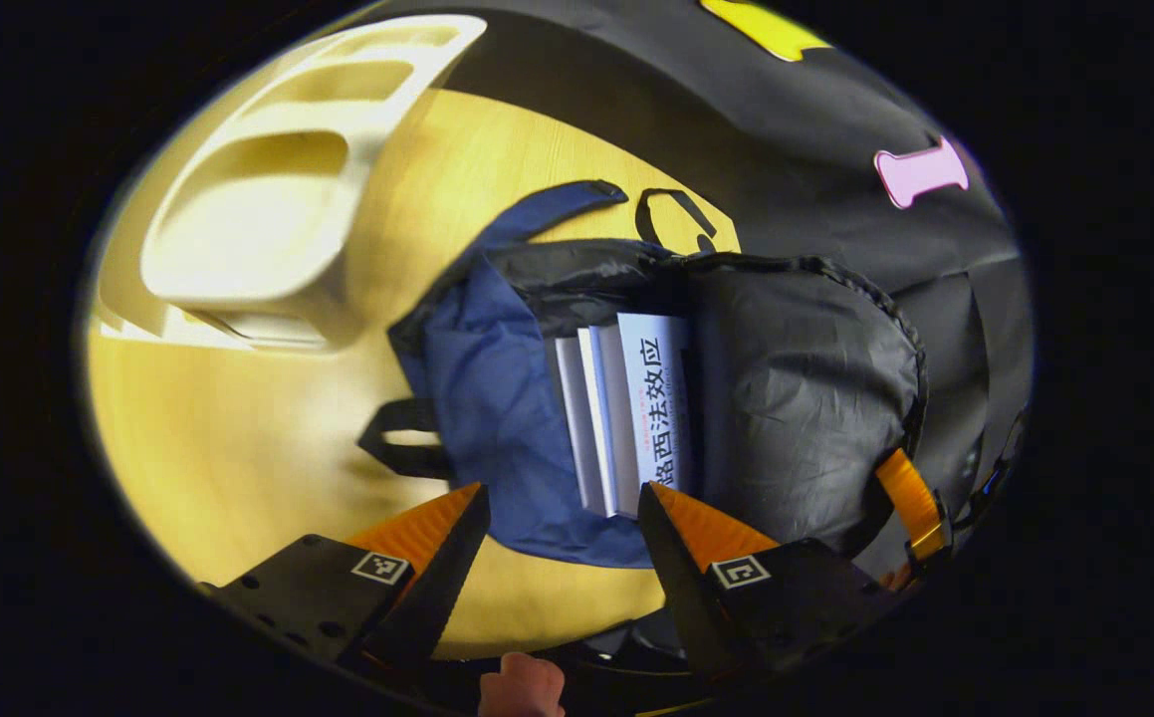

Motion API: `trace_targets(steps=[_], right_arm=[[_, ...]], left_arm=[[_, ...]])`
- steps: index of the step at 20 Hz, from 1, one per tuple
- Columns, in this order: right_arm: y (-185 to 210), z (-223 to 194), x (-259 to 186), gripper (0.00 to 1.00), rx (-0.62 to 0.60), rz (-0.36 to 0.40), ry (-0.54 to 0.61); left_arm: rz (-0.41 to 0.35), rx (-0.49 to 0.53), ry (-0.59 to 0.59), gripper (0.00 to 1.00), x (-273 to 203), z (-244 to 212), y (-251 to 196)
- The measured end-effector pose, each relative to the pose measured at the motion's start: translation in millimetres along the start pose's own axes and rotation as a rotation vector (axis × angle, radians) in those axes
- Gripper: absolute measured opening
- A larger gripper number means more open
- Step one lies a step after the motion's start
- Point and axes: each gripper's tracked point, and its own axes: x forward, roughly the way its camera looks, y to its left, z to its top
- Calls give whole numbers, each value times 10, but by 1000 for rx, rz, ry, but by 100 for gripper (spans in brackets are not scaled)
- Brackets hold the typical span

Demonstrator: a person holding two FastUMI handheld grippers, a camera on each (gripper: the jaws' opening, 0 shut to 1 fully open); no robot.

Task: Open the schoolbag, grab two books from the bookshelf and put them into the schoolbag.

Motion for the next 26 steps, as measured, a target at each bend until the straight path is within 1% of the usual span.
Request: trace_targets(steps=[3, 5, 7, 10, 12, 14, 16, 19, 20, 21, 22, 23, 24, 26], right_arm=[[150, -15, -22, 0, -3, 18, -10], [256, -44, -26, 0, -8, 30, -14], [380, -85, -45, 0, -11, 43, -17], [548, -157, -47, 0, -19, 61, -18], [671, -207, -34, 0, -28, 74, -15], [827, -265, 1, 0, -34, 90, -11], [941, -306, 33, 0, -36, 102, -5], [1132, -394, 113, 0, -49, 120, 9], [1190, -423, 128, 2, -53, 125, 13], [1248, -449, 137, 0, -56, 132, 16], [1308, -492, 167, 0, -59, 138, 22], [1362, -509, 185, 2, -63, 141, 24], [1426, -530, 218, 0, -66, 145, 27], [1530, -595, 268, 1, -72, 153, 40]], left_arm=[[98, 91, -47, 94, -251, 34, 177], [121, 133, -77, 94, -422, 62, 235], [151, 139, -98, 94, -560, 59, 344], [188, 150, -168, 94, -809, 125, 446], [192, 169, -250, 94, -1021, 223, 454], [182, 189, -374, 94, -1370, 366, 397], [182, 205, -468, 94, -1612, 507, 395], [209, 231, -604, 94, -2002, 683, 410], [222, 233, -643, 94, -2104, 729, 426], [233, 230, -679, 94, -2099, 790, 376], [241, 224, -707, 94, -2140, 823, 363], [252, 215, -729, 94, -2121, 777, 368], [259, 205, -745, 94, -2103, 756, 384], [261, 195, -753, 95, -2059, 777, 396]])
